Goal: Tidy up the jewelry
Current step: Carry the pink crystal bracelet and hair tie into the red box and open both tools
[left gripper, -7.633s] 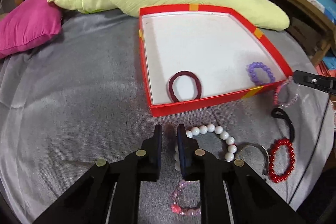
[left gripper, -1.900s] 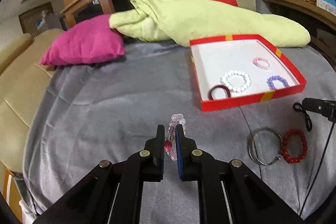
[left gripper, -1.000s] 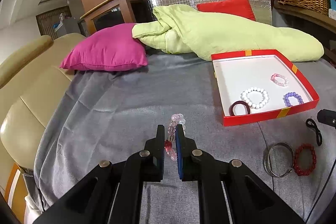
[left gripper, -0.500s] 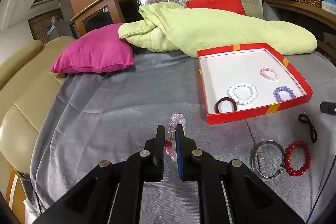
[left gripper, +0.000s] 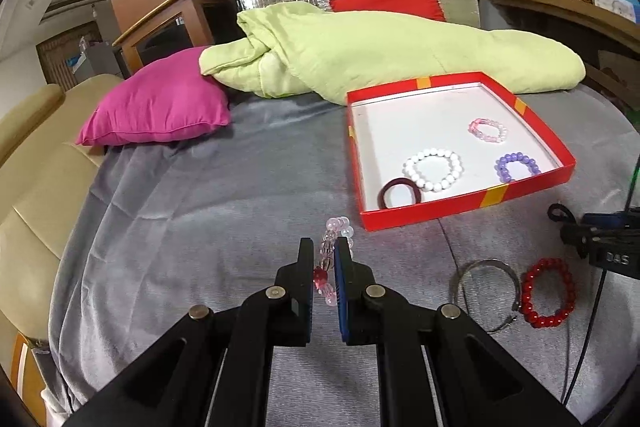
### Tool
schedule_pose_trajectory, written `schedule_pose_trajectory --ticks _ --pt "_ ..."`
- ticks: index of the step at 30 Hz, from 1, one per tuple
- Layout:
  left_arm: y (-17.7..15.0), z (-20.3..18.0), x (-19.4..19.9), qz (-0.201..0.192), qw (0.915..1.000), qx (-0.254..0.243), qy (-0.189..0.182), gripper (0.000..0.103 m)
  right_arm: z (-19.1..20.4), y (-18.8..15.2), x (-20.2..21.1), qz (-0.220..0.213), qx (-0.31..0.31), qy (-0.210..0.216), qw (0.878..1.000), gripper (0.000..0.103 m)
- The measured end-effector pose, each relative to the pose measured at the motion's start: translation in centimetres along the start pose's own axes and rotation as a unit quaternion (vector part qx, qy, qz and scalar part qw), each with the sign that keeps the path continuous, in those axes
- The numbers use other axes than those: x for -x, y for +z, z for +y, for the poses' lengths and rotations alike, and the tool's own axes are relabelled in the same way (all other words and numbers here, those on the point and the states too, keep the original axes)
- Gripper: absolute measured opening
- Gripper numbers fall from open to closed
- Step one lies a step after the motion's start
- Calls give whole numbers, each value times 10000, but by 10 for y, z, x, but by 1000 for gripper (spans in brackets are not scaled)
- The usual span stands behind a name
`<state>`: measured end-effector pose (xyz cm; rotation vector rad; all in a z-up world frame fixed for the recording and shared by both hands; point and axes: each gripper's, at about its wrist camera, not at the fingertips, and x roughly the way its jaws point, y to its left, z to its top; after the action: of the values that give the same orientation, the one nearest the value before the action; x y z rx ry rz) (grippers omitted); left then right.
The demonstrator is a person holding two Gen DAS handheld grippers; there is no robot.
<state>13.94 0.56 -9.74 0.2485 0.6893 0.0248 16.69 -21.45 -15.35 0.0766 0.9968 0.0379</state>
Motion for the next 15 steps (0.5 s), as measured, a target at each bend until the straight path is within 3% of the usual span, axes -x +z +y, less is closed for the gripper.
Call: schedule_pose_trajectory --ticks 5,9,15 --pt "1 -6 2 -38 9999 -32 -98 11 8 0 8 -233 209 -224 9993 10" --pt "2 -12 1 -36 9999 -44 -121 11 22 -1 31 -838 625 -502 9933 10" --pt "9 -19 -2 -80 9998 25 -173 11 36 2 62 -1493 848 -523 9838 10"
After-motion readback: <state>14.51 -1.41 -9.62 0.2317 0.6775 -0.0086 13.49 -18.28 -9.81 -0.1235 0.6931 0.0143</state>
